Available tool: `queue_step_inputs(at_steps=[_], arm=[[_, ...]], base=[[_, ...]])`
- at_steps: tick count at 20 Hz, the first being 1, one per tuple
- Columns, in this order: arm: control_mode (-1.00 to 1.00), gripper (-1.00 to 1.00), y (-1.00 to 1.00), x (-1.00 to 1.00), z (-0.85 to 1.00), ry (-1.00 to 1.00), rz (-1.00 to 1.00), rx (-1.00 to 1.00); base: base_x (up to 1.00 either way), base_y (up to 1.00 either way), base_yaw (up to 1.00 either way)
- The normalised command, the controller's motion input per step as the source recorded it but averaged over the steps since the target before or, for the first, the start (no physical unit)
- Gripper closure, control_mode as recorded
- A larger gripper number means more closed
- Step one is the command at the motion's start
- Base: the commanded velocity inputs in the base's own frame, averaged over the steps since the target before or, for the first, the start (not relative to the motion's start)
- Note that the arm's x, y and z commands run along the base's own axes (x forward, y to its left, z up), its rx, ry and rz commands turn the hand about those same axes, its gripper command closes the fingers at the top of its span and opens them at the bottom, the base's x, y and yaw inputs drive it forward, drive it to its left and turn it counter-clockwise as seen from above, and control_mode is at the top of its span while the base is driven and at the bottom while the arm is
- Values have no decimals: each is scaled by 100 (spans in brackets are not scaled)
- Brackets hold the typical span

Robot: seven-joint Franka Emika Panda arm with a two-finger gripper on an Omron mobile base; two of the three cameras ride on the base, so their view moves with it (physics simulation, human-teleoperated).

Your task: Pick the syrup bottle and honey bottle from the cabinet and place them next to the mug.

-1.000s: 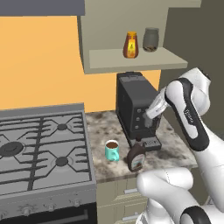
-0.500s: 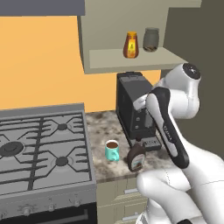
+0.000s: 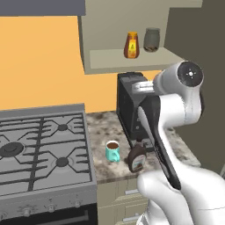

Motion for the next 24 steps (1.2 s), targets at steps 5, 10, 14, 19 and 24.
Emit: queue_step_inputs(at_steps=[5,10,14,19,24], arm=[[-100,-100,0,-8,77,-9,-11,2],[-100,-100,-23,5,25,0,12,13],[-100,-100,-8,25,41,8,12,3],[-100,-100,0,38,37,8,1,0],[-100,-100,0,91,21,9,0,0]], base=[[0,0,0],[0,0,0],[0,0,0],[0,0,0],[0,0,0]])
